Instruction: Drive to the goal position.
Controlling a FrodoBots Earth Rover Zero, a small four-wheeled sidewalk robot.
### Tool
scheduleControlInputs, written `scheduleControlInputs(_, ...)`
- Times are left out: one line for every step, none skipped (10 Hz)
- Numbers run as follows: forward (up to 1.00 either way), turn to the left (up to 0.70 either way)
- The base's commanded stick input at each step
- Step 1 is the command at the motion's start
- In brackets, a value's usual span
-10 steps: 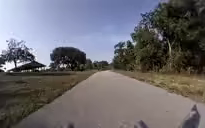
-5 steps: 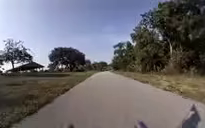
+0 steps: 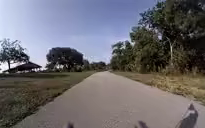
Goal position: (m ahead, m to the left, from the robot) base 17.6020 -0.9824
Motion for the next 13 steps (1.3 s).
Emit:
scheduleControlInputs(1.00, 0.00)
scheduleControlInputs(1.00, 0.00)
scheduleControlInputs(1.00, 0.00)
scheduleControlInputs(1.00, 0.00)
scheduleControlInputs(1.00, 0.00)
scheduleControlInputs(1.00, 0.00)
scheduleControlInputs(1.00, 0.00)
scheduleControlInputs(1.00, 0.00)
scheduleControlInputs(1.00, 0.00)
scheduleControlInputs(1.00, 0.00)
scheduleControlInputs(1.00, 0.00)
scheduleControlInputs(1.00, 0.00)
scheduleControlInputs(1.00, 0.00)
